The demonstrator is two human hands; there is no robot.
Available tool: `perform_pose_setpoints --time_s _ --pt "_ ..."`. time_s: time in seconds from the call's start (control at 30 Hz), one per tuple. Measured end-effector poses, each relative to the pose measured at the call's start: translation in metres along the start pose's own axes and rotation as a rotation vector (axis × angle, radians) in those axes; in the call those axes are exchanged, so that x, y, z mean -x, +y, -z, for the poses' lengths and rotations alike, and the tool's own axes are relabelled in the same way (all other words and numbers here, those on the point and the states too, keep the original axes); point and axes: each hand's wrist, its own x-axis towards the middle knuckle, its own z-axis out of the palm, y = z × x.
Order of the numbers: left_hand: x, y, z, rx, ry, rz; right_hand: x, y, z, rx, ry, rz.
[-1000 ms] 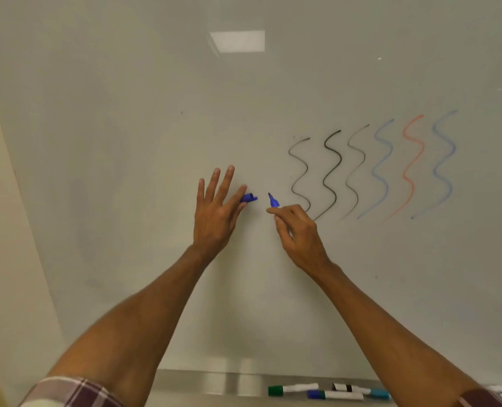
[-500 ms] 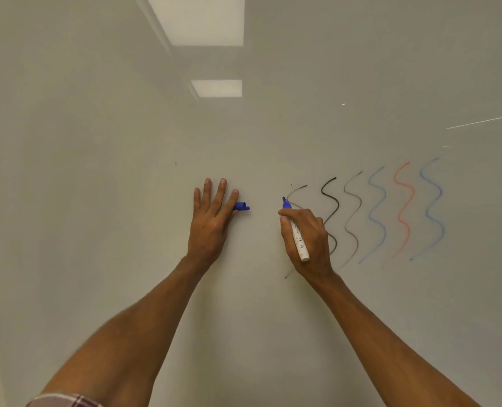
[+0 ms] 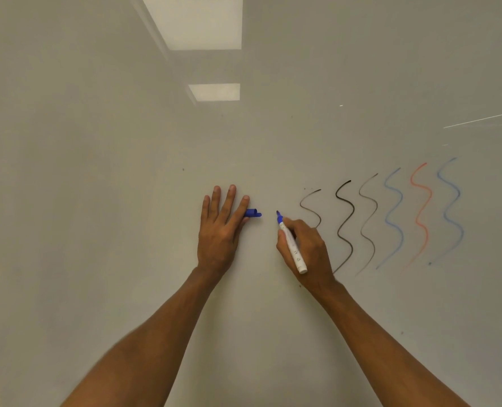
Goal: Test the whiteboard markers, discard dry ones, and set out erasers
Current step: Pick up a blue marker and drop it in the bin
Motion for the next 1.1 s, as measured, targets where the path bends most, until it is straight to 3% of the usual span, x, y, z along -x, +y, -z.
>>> perform_pose_setpoints --time_s 0.07,0.23,0.43,0.67,0.93,1.1 --pt "0.000 -0.001 0.000 -0.005 0.003 -0.003 0.013 0.003 0.000 0.024 -0.011 0.008" --pt "0.001 -0.001 -0.002 0.003 0.011 -0.003 0.046 -0.002 0.005 -0.022 0.107 -0.194" --pt "0.001 -0.002 -0.003 -0.002 0.003 -0.001 0.081 -0.003 0.003 -0.011 -0.038 -0.116" --pt "0.000 0.002 0.001 0.039 -0.024 0.029 0.113 -0.013 0.008 0.008 0.066 -0.317" --pt "0.005 0.013 0.018 -0.015 -0.137 0.023 0.128 -0.014 0.019 0.060 -0.259 -0.198" --pt "0.066 0.032 0.028 -0.012 -0.237 -0.089 0.130 -0.021 0.040 0.194 -0.291 -0.108"
